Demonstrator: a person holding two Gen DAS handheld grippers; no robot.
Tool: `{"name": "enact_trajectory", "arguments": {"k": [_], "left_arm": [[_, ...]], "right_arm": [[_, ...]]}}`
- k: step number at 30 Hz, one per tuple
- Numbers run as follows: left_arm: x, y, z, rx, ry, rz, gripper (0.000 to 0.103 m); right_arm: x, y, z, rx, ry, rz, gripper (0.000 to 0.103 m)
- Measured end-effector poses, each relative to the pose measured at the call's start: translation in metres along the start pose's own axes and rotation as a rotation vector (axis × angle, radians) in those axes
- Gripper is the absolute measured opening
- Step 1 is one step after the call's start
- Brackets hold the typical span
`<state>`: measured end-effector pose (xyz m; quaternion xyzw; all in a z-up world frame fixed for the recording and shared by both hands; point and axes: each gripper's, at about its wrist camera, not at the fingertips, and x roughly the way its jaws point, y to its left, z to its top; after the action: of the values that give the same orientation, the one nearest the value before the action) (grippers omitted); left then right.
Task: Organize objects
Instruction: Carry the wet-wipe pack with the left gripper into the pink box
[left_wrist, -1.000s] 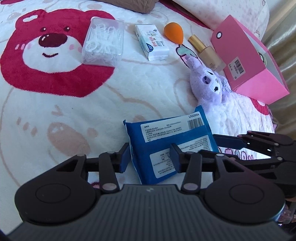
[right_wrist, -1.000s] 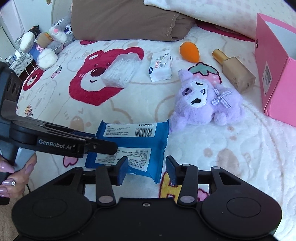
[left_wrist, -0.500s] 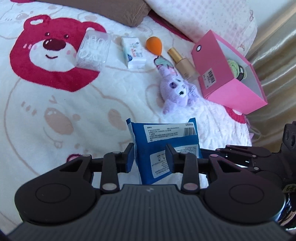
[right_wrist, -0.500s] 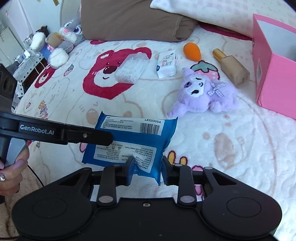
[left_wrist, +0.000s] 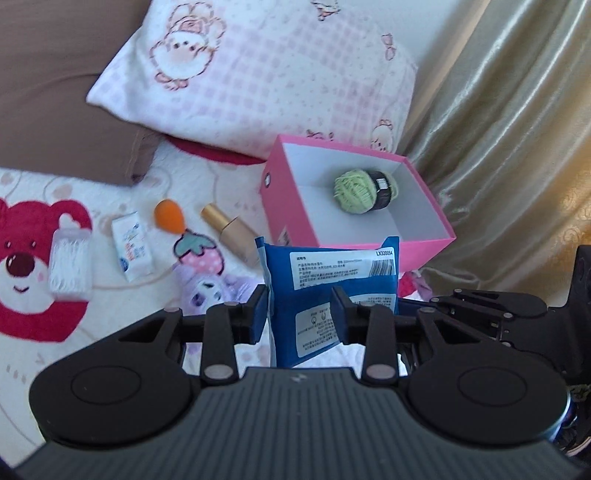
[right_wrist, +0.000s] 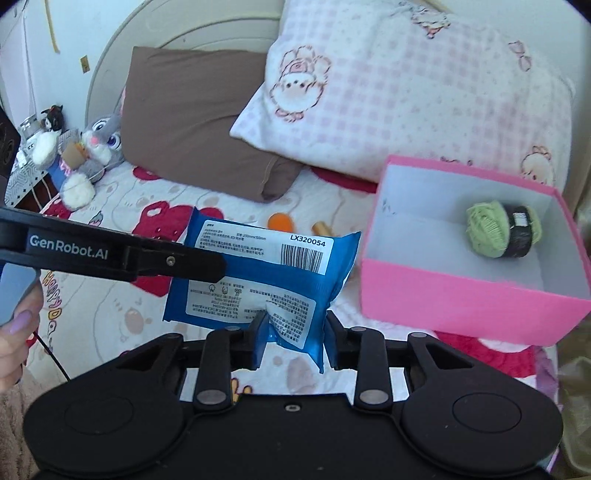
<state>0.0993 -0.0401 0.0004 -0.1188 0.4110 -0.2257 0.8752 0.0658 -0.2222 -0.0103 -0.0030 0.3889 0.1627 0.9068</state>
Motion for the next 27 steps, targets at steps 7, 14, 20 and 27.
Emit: {"name": "enact_trajectory", "arguments": {"k": [7, 14, 20, 27], "left_arm": [[0.038, -0.048, 0.044, 0.066, -0.004, -0.057, 0.034], [0.122, -0.075, 0.090, -0.002, 0.090, -0.149, 0.036], [0.213, -0.074, 0.106, -0.130, 0.208, -0.169, 0.036], [0.270, -0.075, 0.098, -0.172, 0.264, -0.105, 0.037]], "right_arm": [[-0.029, -0.039, 0.024, -0.041, -0.065, -0.145, 0.038], [-0.017, -0.105, 0.044, 0.010, -0.061, -0.263, 0.038], [0.031, -0.165, 0.059, 0.029, 0.062, -0.313, 0.038], [0.081, -0.203, 0.058, 0.032, 0.188, -0.298, 0.038]]}}
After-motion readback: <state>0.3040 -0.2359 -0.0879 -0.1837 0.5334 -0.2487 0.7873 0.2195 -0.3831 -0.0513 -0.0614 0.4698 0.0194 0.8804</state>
